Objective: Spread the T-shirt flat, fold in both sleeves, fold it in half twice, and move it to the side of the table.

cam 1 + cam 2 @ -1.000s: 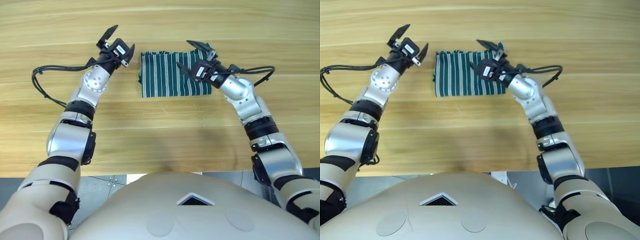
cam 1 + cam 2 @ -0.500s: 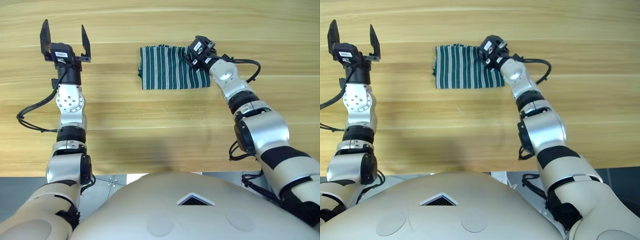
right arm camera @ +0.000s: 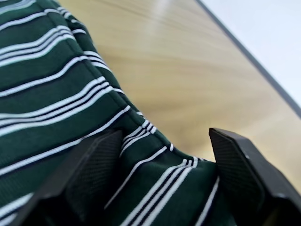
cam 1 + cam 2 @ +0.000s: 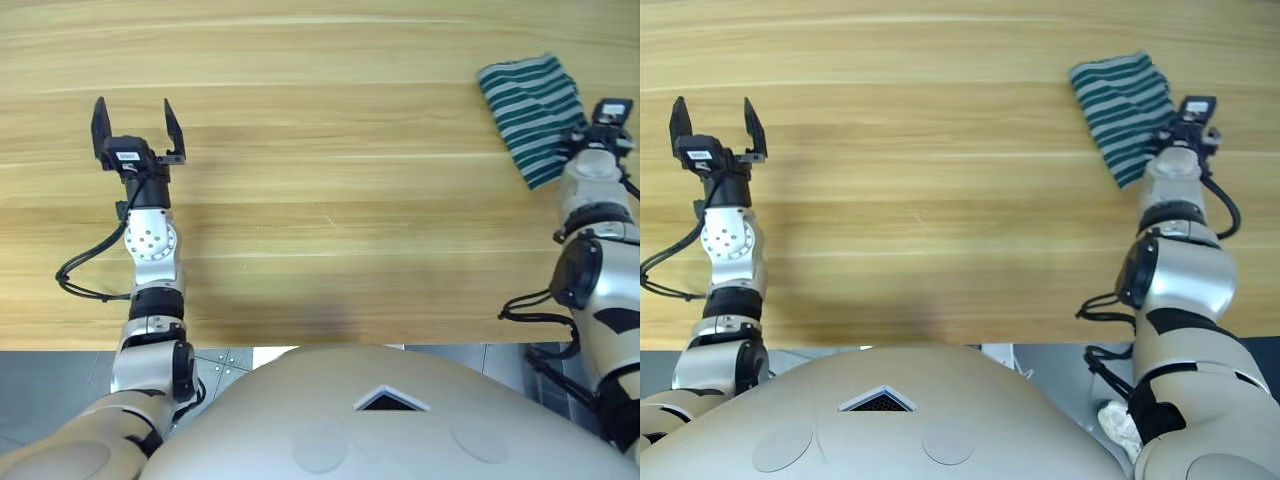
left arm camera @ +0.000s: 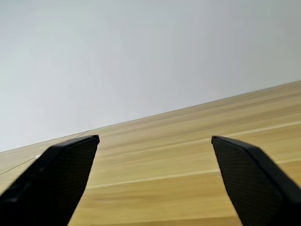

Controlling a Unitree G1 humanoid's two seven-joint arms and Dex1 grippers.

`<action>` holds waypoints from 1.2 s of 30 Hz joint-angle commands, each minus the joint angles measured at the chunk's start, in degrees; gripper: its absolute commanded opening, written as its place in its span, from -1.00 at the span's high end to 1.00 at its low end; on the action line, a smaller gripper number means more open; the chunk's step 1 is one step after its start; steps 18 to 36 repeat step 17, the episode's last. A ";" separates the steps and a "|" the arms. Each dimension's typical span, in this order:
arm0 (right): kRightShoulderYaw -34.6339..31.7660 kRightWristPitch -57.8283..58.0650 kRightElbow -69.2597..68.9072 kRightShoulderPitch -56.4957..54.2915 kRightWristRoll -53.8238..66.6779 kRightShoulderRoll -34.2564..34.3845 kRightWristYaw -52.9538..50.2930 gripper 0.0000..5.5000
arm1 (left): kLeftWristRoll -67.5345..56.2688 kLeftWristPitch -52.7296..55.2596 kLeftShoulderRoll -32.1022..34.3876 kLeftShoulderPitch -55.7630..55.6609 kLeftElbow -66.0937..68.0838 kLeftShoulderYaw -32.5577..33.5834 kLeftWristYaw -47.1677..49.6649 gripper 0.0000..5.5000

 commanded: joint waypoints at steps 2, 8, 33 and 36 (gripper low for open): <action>-8.11 5.74 2.48 9.96 4.96 -0.74 -4.94 -0.22 | -3.12 1.24 -1.93 1.88 -1.00 3.45 1.36 -0.62; -14.50 2.56 1.87 12.79 7.62 -2.63 -10.02 -0.22 | -4.28 1.43 -3.06 1.21 0.44 3.83 -0.26 -0.62; 3.77 -27.66 -16.98 -1.58 -3.62 11.32 -1.38 -0.22 | -6.16 1.69 -5.34 -2.97 0.87 1.08 -6.56 -0.42; 3.77 -27.66 -16.98 -1.58 -3.62 11.32 -1.38 -0.22 | -6.16 1.69 -5.34 -2.97 0.87 1.08 -6.56 -0.42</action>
